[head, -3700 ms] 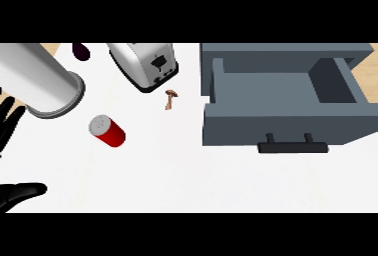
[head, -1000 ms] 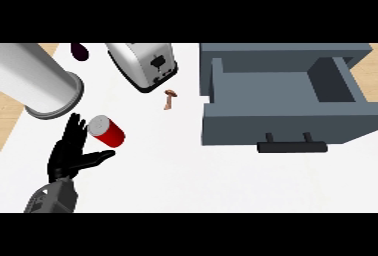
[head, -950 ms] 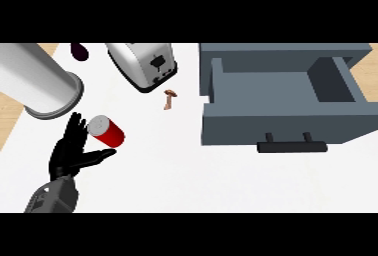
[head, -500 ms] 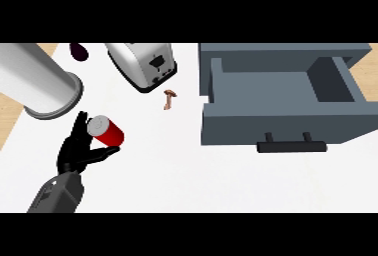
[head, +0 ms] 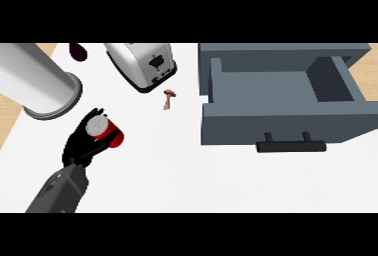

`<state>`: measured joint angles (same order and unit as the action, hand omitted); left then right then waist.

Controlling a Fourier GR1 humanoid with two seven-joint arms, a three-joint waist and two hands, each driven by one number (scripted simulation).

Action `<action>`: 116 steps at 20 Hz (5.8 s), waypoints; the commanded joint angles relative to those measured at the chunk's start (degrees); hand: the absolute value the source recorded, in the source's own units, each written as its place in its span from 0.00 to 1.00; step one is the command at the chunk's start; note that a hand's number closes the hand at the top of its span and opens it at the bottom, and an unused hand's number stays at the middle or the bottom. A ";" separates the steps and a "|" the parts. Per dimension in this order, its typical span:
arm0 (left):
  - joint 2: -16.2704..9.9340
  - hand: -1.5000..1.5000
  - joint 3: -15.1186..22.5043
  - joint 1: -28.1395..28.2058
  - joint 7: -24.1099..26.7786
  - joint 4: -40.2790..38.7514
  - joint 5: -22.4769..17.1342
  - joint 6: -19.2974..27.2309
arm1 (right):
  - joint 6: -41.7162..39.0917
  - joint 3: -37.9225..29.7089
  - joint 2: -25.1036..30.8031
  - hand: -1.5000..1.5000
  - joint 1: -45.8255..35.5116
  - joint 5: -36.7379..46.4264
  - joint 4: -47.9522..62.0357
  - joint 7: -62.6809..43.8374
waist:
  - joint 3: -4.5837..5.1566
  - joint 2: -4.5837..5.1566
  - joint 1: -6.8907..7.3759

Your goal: Pick up the can, place it into the drawer and close the drawer

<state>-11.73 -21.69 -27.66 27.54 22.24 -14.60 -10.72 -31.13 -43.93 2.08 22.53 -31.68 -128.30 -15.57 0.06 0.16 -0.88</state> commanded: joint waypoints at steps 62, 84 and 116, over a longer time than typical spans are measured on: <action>11.73 1.00 31.43 -31.69 -38.94 41.13 -3.94 43.34 | 5.04 3.34 0.83 0.00 0.61 -1.04 -1.19 -0.26 | -0.09 -0.09 -0.40; 11.73 1.00 41.64 -51.97 -25.47 12.38 -24.47 48.47 | 4.67 5.29 -0.55 0.00 -1.91 0.73 -0.99 0.01 | -0.18 0.68 -3.69; 11.73 0.00 56.41 -52.58 -17.60 3.26 -41.13 56.08 | 6.57 7.08 -0.64 0.00 -4.13 0.44 -4.20 -3.50 | -0.17 1.06 -5.05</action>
<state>-0.01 34.09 -80.01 9.04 25.76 -53.90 44.50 -25.24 -37.27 1.70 18.45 -29.91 -131.09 -17.86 -0.13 1.19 -5.45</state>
